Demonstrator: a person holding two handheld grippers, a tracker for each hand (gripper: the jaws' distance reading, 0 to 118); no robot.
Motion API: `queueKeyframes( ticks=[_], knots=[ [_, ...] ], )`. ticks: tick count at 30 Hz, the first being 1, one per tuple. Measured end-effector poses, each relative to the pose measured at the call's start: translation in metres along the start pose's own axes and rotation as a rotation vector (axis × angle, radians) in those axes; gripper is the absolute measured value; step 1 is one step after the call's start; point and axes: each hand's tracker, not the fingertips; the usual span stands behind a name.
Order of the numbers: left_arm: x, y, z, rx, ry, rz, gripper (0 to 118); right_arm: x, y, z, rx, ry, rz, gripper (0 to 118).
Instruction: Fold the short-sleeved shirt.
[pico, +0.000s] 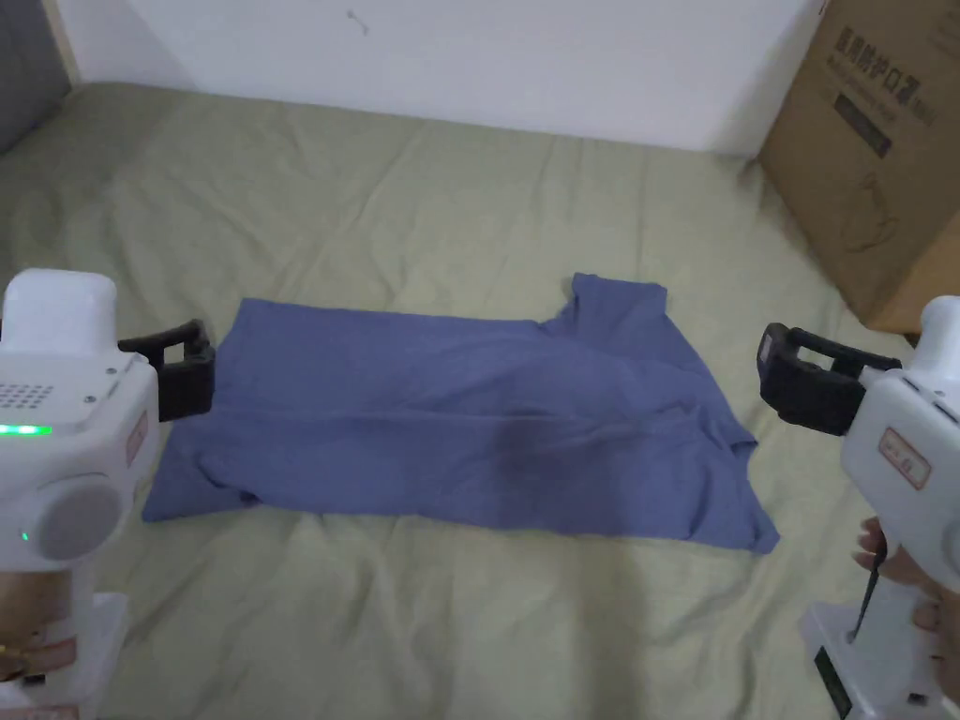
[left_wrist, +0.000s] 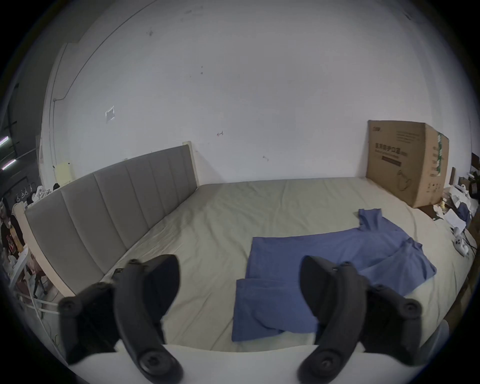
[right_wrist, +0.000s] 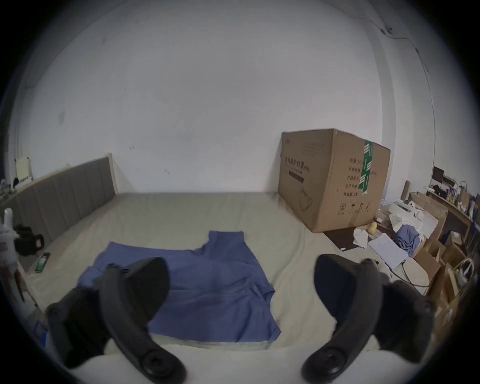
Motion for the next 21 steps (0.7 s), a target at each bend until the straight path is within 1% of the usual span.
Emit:
queueKeyframes(
  ticks=[1,2,3,4,5,6,7,9,10,15,16,18,19,20,21],
  knots=[
    [0.002,-0.003,0.007,0.01,-0.006,-0.004,67,-0.002,-0.002,0.009,0.009,0.003,-0.011,85],
    [0.004,-0.005,0.014,0.015,-0.007,-0.007,54,-0.004,-0.004,0.017,0.018,-0.007,-0.024,63],
    [0.002,-0.007,0.018,0.02,-0.01,-0.008,39,-0.006,-0.006,0.023,0.024,-0.016,-0.037,42],
    [0.003,-0.009,0.023,0.03,-0.017,-0.007,11,-0.008,-0.008,0.026,0.031,-0.011,-0.048,17],
    [0.003,-0.011,0.027,0.038,-0.03,-0.004,0,-0.009,-0.009,0.029,0.031,0.0,-0.064,2],
    [0.003,-0.012,0.03,0.045,-0.032,0.01,0,-0.01,-0.011,0.032,0.035,0.003,-0.076,0],
    [0.001,-0.013,0.034,0.056,-0.039,0.032,0,-0.011,-0.013,0.034,0.038,0.005,-0.082,0],
    [-0.004,-0.011,0.035,0.017,-0.104,0.079,0,-0.014,-0.014,0.036,0.029,0.02,-0.084,0],
    [-0.005,-0.011,0.035,0.018,-0.107,0.093,0,-0.014,-0.015,0.037,0.025,0.03,-0.089,0],
    [-0.014,-0.001,0.028,0.002,-0.113,0.108,0,-0.019,-0.017,0.035,0.013,0.033,-0.088,0],
    [-0.019,0.002,0.023,-0.014,-0.111,0.112,0,-0.02,-0.017,0.034,0.007,0.036,-0.078,0],
    [-0.03,0.009,0.005,-0.105,-0.118,0.131,0,-0.021,-0.018,0.031,-0.004,0.038,-0.066,0],
    [-0.031,0.013,-0.007,-0.185,-0.118,0.149,5,-0.022,-0.019,0.03,-0.009,0.038,-0.062,0],
    [-0.038,0.015,-0.021,-0.271,-0.12,0.174,21,-0.022,-0.019,0.027,-0.014,0.037,-0.06,0],
    [-0.045,0.014,-0.037,-0.345,-0.127,0.204,48,-0.022,-0.02,0.025,-0.024,0.035,-0.056,0]
  ],
)
